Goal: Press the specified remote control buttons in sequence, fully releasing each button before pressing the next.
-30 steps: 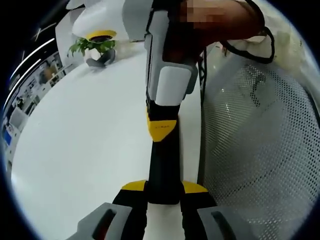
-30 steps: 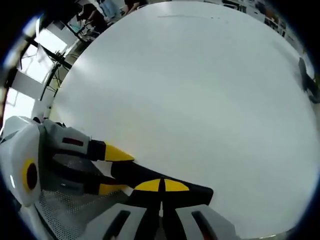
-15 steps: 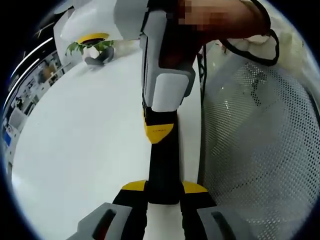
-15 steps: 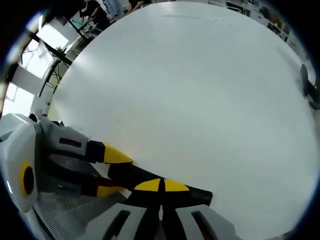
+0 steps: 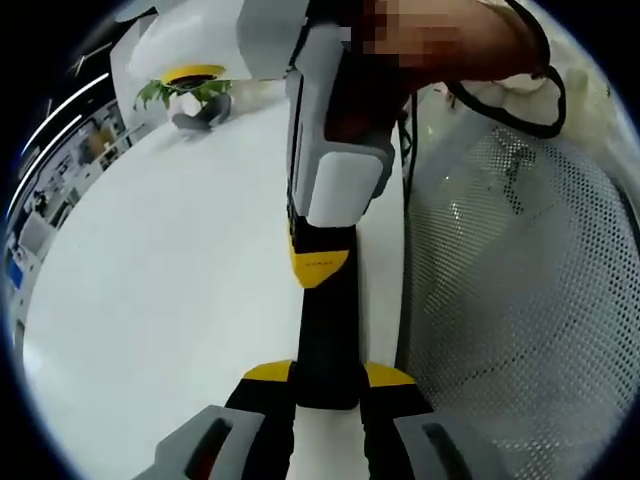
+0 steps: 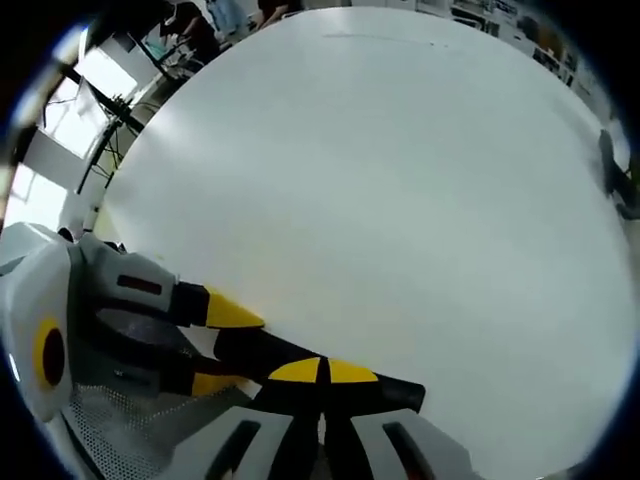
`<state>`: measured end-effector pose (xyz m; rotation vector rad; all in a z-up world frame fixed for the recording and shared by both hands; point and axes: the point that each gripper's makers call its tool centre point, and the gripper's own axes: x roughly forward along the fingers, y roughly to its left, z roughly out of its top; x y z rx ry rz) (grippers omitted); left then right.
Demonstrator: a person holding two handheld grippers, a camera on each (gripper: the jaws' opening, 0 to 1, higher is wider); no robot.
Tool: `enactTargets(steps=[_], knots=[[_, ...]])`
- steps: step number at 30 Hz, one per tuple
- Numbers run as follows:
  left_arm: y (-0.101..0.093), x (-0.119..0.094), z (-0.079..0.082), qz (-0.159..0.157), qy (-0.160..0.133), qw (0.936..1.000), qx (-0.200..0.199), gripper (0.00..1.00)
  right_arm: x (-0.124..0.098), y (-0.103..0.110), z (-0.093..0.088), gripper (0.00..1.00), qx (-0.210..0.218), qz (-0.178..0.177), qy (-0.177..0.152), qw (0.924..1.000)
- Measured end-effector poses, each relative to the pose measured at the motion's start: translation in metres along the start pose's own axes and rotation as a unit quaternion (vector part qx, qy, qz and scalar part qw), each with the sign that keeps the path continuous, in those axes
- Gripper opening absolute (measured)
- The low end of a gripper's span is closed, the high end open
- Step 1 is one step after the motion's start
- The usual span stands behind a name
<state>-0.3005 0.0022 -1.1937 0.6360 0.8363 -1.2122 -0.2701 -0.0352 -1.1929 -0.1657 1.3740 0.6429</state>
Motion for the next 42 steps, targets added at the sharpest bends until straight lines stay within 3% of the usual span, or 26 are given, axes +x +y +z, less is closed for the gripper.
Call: enactTargets(steps=[13,27,42], knots=[[0.001,0.000,0.000,-0.001,0.000,1.0000,0.002,0.24,-0.003,0.000,0.000,0.00,0.011,0.018,-0.015,0.9997],[0.000,0.000,0.001,-0.001,0.002,1.0000,0.001,0.24,-0.008,0.000,-0.010,0.00,0.025,0.027,-0.002,0.9993],[0.000,0.000,0.001,-0.001,0.003,1.0000,0.001,0.24,-0.008,0.006,-0.011,0.00,0.007,0.023,0.004,0.9997]])
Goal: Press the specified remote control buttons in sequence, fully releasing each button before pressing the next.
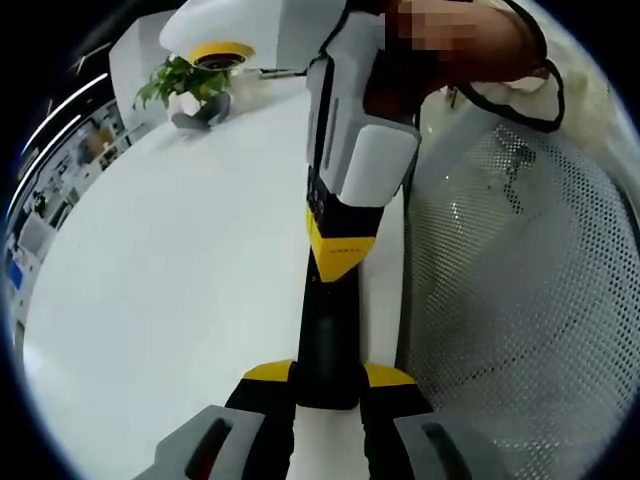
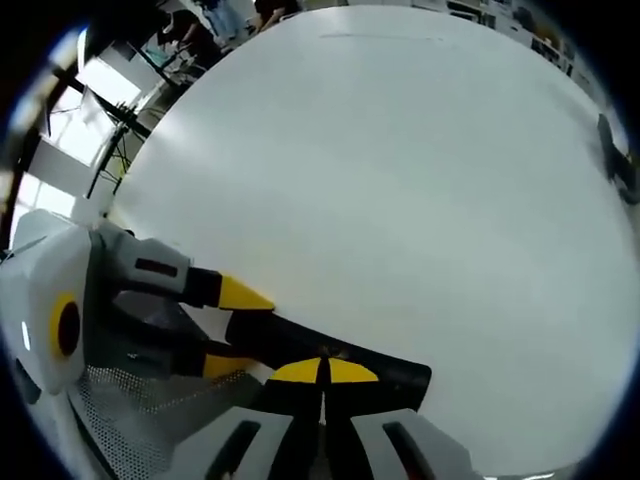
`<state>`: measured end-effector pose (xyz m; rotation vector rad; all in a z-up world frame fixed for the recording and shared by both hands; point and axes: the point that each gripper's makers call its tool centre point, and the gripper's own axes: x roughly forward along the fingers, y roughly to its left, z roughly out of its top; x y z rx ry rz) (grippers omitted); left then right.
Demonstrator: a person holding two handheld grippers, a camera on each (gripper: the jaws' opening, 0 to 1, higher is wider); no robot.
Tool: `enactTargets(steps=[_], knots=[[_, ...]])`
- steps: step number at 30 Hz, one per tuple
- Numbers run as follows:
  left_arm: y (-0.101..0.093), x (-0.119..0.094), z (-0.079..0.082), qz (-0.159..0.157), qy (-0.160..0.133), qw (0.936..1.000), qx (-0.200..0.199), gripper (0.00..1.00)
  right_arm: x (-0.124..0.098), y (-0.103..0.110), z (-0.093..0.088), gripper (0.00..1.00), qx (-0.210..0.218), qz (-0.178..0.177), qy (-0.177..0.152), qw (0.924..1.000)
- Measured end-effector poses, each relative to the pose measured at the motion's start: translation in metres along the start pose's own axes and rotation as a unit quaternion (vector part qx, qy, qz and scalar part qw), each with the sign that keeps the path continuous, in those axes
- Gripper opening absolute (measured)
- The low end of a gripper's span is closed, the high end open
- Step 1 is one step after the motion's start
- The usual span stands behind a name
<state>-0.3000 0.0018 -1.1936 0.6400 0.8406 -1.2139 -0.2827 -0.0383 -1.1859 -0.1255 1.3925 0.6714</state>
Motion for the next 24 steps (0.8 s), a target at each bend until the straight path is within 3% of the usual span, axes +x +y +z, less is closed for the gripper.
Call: enactTargets(steps=[6,24], knots=[[-0.0002,0.0001,-0.0001,-0.001,0.001,1.0000,0.002,0.24,0.0024,-0.0005,-0.0013,0.00,0.002,-0.001,0.009,1.0000],[-0.0004,0.0000,-0.0002,0.000,0.001,1.0000,0.000,0.24,-0.0007,0.0026,-0.0041,0.00,-0.008,-0.015,-0.018,0.9997]])
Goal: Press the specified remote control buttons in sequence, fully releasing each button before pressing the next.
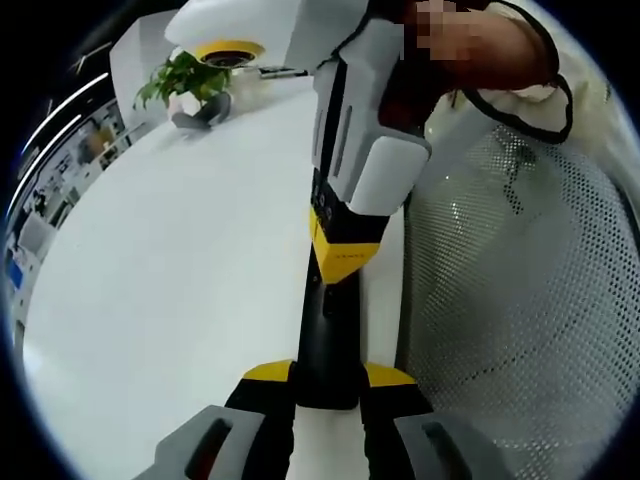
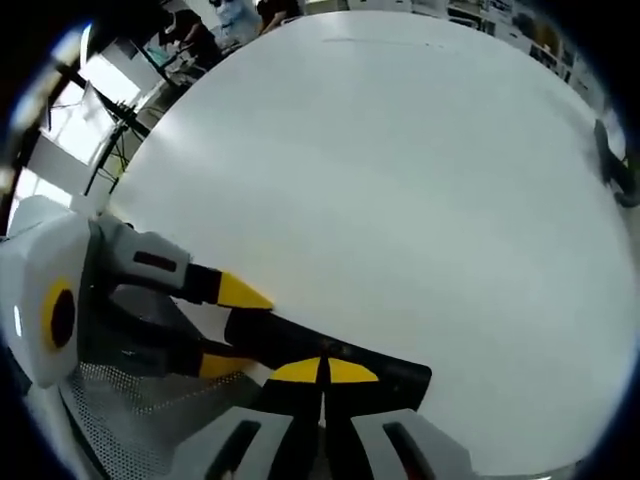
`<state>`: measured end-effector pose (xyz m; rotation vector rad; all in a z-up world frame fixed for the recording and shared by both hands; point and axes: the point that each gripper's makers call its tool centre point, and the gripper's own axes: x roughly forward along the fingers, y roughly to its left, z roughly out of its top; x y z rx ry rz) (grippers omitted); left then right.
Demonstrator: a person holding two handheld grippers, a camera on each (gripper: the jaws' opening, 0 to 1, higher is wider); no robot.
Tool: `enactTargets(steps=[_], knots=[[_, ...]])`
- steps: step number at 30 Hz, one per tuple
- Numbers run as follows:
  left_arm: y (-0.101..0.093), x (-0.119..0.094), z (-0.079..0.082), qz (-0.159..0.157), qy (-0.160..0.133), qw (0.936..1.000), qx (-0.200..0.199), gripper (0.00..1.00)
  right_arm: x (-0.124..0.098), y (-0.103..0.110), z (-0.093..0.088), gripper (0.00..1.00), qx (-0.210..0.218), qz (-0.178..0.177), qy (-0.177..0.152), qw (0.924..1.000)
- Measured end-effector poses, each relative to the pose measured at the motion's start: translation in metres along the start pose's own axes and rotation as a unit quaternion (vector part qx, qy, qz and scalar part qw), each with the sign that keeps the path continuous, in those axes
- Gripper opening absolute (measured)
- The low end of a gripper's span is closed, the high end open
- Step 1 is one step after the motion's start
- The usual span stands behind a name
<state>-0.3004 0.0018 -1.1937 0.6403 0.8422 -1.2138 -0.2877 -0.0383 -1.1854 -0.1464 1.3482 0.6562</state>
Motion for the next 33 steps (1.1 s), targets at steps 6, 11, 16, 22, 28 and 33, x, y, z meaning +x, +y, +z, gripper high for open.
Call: enactTargets(steps=[6,11,16,22,28,33], knots=[[0.0000,-0.0002,-0.0001,-0.001,0.000,1.0000,-0.001,0.24,-0.0010,-0.0004,0.0013,0.00,-0.005,-0.001,0.000,1.0000],[0.0000,-0.0001,-0.0002,0.000,-0.001,1.0000,-0.002,0.24,-0.0018,0.0027,-0.0032,0.00,0.005,0.010,0.010,0.9999],[-0.0001,-0.0004,-0.0002,-0.001,0.001,1.0000,-0.001,0.24,-0.0017,0.0050,-0.0053,0.00,0.011,0.016,0.013,0.9997],[-0.0001,-0.0002,-0.0004,-0.001,0.001,1.0000,0.000,0.24,-0.0016,0.0052,-0.0056,0.00,0.002,0.010,0.004,0.9999],[-0.0003,-0.0001,-0.0004,-0.002,0.003,1.0000,0.004,0.24,-0.0010,0.0039,-0.0068,0.00,0.003,0.012,-0.002,0.9999],[-0.0007,-0.0003,0.0001,-0.003,0.004,1.0000,0.005,0.24,-0.0006,0.0034,-0.0072,0.00,0.015,0.023,-0.010,0.9996]])
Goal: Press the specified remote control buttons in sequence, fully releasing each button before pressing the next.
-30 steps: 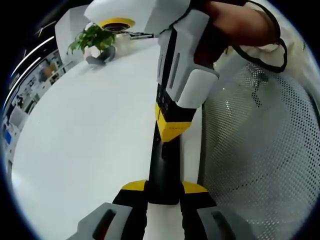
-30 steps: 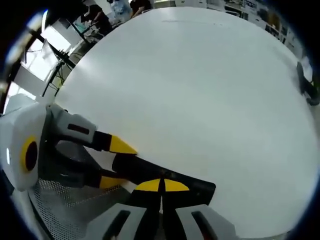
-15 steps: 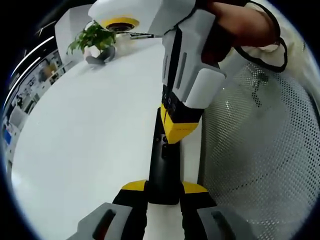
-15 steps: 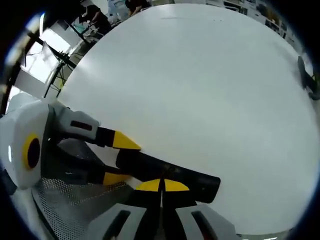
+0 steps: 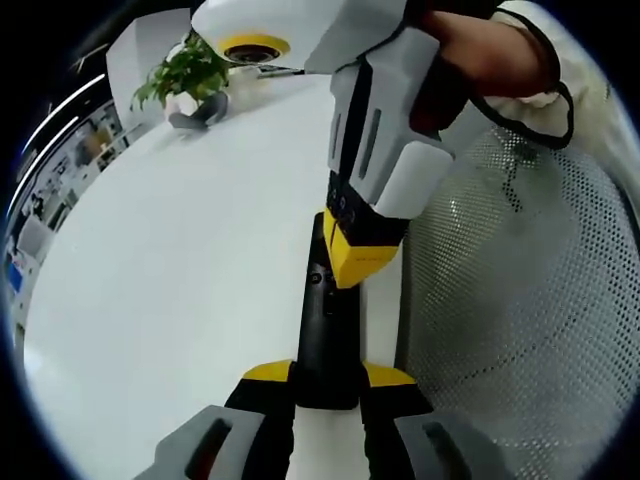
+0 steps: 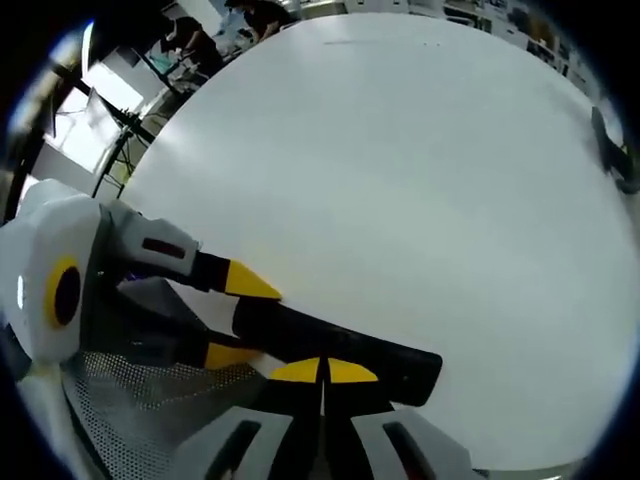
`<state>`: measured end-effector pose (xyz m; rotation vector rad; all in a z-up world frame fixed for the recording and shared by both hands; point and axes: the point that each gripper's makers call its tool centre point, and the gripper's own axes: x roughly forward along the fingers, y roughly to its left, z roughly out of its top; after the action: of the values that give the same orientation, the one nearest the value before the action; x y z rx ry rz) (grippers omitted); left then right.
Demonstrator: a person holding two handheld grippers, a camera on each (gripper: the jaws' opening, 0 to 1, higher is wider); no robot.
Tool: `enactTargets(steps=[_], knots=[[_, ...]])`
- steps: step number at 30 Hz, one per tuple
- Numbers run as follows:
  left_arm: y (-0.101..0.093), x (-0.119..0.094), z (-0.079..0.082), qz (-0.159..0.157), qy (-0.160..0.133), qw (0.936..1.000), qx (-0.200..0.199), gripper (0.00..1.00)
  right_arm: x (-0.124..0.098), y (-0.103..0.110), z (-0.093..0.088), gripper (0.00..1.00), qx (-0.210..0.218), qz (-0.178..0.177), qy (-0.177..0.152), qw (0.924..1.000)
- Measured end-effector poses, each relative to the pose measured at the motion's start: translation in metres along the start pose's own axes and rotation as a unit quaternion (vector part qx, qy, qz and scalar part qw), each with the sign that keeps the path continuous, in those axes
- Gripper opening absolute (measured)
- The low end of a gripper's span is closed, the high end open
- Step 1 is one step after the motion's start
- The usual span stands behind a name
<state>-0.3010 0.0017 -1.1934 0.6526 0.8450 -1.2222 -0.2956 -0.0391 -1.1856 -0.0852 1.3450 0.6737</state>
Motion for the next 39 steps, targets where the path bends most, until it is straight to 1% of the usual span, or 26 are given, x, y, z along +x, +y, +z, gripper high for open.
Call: enactTargets(steps=[6,10,16,17,19,20,23,33,39], knots=[[0.0001,0.0002,0.0001,0.001,-0.001,1.0000,-0.003,0.24,0.0007,0.0005,0.0001,0.00,-0.009,-0.009,-0.001,0.9999],[0.0001,0.0002,-0.0001,0.001,-0.001,1.0000,-0.002,0.24,0.0006,-0.0006,0.0007,0.00,0.005,-0.003,-0.002,1.0000],[0.0004,0.0003,-0.0003,0.001,-0.002,1.0000,-0.004,0.24,-0.0002,0.0014,0.0002,0.00,0.004,-0.008,-0.007,0.9999],[0.0005,0.0003,-0.0003,0.002,-0.004,1.0000,-0.005,0.24,0.0002,0.0022,-0.0005,0.00,0.005,-0.007,-0.006,0.9999],[0.0005,0.0002,-0.0001,0.003,-0.005,1.0000,-0.005,0.24,0.0023,0.0066,-0.0078,0.00,0.009,0.004,0.018,0.9998],[0.0004,0.0003,0.0001,0.002,-0.005,1.0000,-0.005,0.24,0.0021,0.0055,-0.0058,0.00,0.007,0.000,0.011,0.9999],[0.0004,0.0005,0.0001,0.001,-0.003,1.0000,-0.003,0.24,0.0018,0.0052,-0.0060,0.00,0.005,0.000,0.011,0.9999],[0.0003,0.0003,0.0000,0.001,-0.004,1.0000,-0.002,0.24,0.0023,0.0045,-0.0059,0.00,0.022,0.009,0.012,0.9996],[0.0003,0.0006,0.0000,0.001,-0.003,1.0000,-0.002,0.24,0.0021,0.0051,-0.0059,0.00,0.018,0.007,0.004,0.9998]])
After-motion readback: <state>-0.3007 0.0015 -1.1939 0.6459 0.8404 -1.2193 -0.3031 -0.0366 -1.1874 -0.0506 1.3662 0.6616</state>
